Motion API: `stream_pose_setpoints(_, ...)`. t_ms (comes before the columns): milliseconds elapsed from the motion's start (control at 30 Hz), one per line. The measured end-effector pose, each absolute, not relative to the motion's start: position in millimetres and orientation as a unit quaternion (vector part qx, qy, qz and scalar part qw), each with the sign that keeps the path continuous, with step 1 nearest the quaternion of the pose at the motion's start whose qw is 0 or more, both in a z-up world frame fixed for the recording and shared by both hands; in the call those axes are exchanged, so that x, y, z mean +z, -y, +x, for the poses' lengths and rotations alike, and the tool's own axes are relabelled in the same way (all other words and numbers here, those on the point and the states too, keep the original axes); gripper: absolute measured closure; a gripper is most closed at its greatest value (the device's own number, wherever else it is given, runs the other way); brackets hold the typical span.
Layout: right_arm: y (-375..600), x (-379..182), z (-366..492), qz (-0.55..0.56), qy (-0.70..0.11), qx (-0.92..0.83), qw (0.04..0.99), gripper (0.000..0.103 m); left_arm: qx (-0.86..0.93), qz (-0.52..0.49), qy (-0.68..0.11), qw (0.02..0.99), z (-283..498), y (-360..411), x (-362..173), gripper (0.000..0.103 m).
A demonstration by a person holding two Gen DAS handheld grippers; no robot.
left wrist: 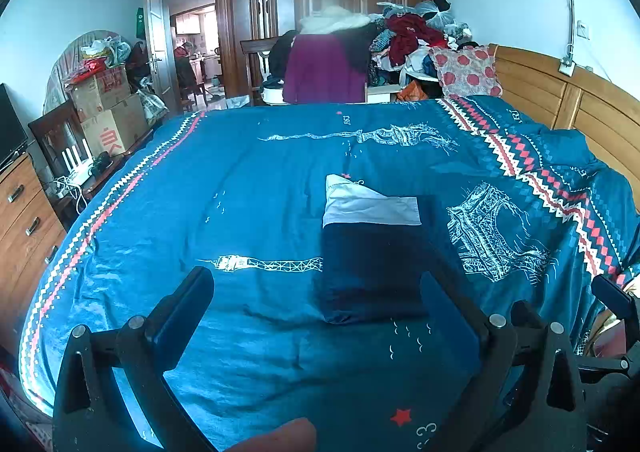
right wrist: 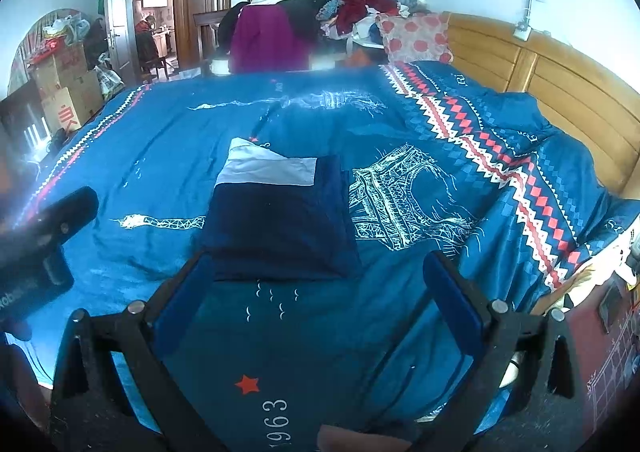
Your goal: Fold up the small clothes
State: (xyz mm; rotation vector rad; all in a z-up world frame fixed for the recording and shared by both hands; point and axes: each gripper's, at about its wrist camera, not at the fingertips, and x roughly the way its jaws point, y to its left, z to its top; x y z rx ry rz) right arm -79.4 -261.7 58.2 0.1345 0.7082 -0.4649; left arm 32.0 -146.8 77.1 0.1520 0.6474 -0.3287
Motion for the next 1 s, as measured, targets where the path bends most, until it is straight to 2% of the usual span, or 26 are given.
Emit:
stream_pose_setpoints(300,259.4,56.1,-78.9,0.066,-0.345,-0.226,0.908,0.000,-0.156,0.054,-0.305,0.938,32.6,136.7,80.5,0.000)
stream_pose_setpoints(500,260.5,55.0,-78.5,0.065,-0.346,-0.230,0.907,0.000,-0.163,0.017,-0.260,0.952,22.3,124.2,98.1,0.000)
stream_pose_setpoints(700,258.9,60.2,-78.4,0.060,-0.337,-0.229,0.911,0.000,-0.202,-0.018,-0.255,0.946,15.3,117.8,113.1,0.000)
stream_pose_setpoints(900,259.8,60.5,-77.5,0.059,-0.336,-0.229,0.911,0.000,-0.130,-0.059,-0.155,0.978,-5.8,94.0,142.5,0.000)
stream_pose_setpoints(1000,260.5,60.5,-77.6,0.059,-0.335,-0.230,0.912,0.000,-0.111,-0.069,-0.132,0.983,-10.1,85.0,147.6,0.000)
